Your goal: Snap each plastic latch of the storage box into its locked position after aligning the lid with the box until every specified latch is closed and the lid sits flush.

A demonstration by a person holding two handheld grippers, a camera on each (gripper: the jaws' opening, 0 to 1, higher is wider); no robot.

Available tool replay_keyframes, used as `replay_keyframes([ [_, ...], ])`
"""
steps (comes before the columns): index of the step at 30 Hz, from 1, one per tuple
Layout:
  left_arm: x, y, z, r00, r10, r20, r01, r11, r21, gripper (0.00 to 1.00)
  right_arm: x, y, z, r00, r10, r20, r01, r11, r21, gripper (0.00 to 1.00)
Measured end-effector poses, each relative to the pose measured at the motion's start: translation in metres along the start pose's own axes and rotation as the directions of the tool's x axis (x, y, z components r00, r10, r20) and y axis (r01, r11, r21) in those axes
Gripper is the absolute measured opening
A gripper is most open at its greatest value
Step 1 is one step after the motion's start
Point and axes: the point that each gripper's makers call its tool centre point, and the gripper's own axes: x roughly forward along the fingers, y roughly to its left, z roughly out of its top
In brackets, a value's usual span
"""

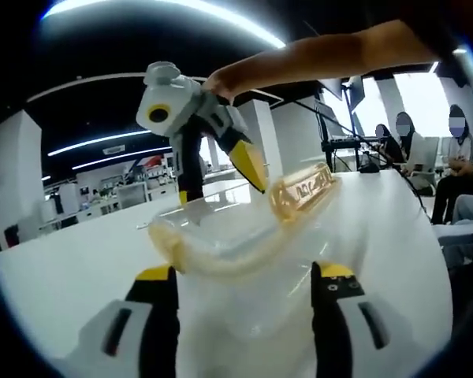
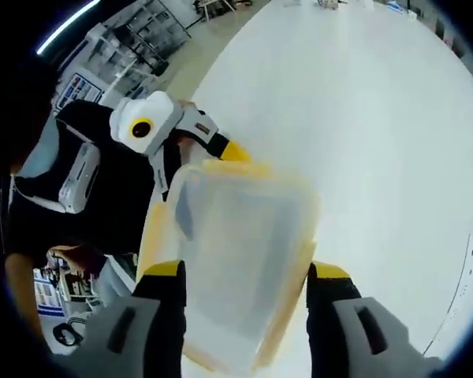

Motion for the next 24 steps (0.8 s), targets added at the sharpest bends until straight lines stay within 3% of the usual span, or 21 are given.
replay_keyframes([
  [1, -0.001, 0.000, 0.000, 1.000, -0.001, 0.002, 0.001, 1.000, 0.001, 0.67, -0.001, -0.002, -0.003, 0.999, -0.032, 0.005, 0.032, 0.999, -0.010, 0.66],
  [12, -0.002, 0.002, 0.000, 1.000, 0.002, 0.009, -0.002, 1.000, 0.005, 0.67, -0.019, 0.019, -0.044, 0.998, -0.043, -0.042, 0.045, 0.998, 0.050, 0.76],
  [17, -0.002, 0.003, -0.001, 1.000, 0.004, 0.011, -0.005, 1.000, 0.006, 0.67, -0.016, 0.028, -0.047, 0.999, -0.026, -0.047, 0.029, 0.998, 0.060, 0.78],
  [24, -0.002, 0.002, -0.001, 1.000, 0.011, 0.013, -0.011, 1.000, 0.010, 0.67, -0.013, 0.025, -0.051, 0.996, -0.044, -0.078, 0.050, 0.995, 0.084, 0.79],
])
